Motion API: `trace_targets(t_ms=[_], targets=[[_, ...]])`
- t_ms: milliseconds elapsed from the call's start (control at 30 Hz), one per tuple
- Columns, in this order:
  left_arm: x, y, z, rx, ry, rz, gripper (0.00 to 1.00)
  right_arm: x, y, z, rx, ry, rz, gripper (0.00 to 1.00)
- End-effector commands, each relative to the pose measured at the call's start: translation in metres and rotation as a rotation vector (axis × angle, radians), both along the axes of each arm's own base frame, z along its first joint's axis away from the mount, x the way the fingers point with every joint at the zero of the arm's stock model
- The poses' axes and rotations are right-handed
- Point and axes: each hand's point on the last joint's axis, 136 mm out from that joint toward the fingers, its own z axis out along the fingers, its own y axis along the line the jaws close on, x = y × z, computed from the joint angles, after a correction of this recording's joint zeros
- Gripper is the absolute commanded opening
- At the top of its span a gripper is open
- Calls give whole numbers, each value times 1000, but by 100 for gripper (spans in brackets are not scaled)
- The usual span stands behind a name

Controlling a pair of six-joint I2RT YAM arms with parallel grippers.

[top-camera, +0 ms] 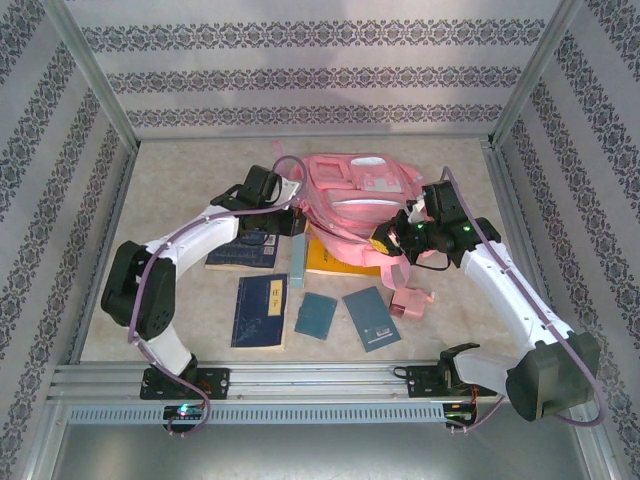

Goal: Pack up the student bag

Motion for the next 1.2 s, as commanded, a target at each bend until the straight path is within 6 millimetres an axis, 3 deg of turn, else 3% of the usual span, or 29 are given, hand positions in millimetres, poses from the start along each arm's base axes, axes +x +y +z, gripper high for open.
trace_targets(t_ms=[0, 167, 367, 533, 700, 800, 967, 1067, 1167], targets=[[39, 56, -14, 127, 4, 242, 6, -14, 3, 29, 34, -62, 64, 0], [54, 60, -18, 120, 14, 286, 6, -12, 2, 30, 24, -75, 67, 0], [61, 51, -13, 79, 14, 268, 7, -8, 2, 30, 17, -82, 64, 0], [61, 60, -22, 128, 31, 286, 14, -4, 4, 34, 16, -98, 72, 0], [67, 64, -27, 151, 59, 310, 27, -1, 4, 35, 5, -112, 80, 0], [69, 53, -11, 75, 27, 287, 37, 0, 2, 35, -10, -118, 72, 0], [63, 35, 58, -139, -107, 254, 53, 17, -9, 37, -36, -126, -19, 0], [55, 31, 87, -227, -137, 256, 56, 35, -16, 40, -16, -138, -134, 0], [47, 36, 99, -259, -127, 303, 56, 56, -18, 49, 31, -180, -215, 0]])
